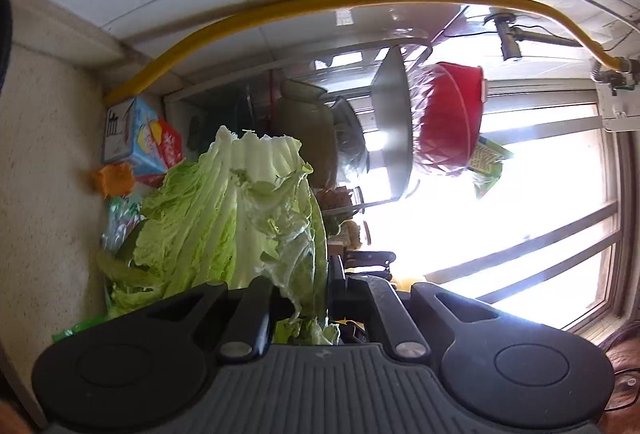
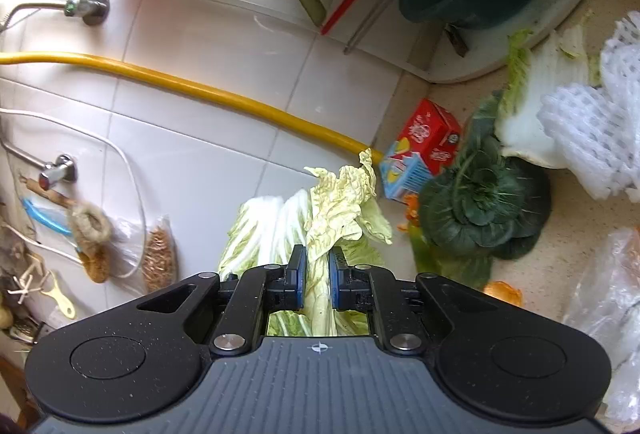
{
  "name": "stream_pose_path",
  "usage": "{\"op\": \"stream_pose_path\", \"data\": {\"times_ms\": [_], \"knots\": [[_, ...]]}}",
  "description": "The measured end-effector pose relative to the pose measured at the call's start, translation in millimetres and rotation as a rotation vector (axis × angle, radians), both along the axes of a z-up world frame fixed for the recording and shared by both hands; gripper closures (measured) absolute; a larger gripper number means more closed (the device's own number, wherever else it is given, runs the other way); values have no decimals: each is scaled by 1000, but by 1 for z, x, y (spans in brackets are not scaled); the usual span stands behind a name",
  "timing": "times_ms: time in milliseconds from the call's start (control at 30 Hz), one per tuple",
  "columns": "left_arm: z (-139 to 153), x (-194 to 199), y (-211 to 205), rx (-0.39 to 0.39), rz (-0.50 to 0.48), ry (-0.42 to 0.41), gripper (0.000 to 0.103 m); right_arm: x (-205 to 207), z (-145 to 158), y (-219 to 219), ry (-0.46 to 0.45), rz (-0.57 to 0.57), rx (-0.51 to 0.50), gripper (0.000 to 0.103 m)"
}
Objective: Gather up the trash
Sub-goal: 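Carry the cabbage leaves down to the black trash bin with both tools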
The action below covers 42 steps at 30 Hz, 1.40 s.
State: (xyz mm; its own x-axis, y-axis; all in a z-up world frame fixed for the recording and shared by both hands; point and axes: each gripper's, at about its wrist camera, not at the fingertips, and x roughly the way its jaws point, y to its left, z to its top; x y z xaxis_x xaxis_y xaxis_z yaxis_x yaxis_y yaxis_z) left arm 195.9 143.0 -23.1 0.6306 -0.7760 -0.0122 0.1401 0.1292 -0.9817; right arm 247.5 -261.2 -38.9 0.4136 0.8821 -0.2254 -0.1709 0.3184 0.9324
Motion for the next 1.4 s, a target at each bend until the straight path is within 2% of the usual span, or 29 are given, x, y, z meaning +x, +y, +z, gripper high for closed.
{"op": "stream_pose_path", "data": {"times_ms": [367,600,1167,1400], "knots": [[27,-13,29,-26,56,-88,99,0,22,17,-60,11,22,87],[44,-39,55,-20,116,-141,99,-2,41,41,-106,55,30,87],[58,-128,125,3,329,-194,99,-18,69,126,-143,268,86,87],[63,-164,143,25,394,-200,99,-31,71,164,-131,360,107,87]]}}
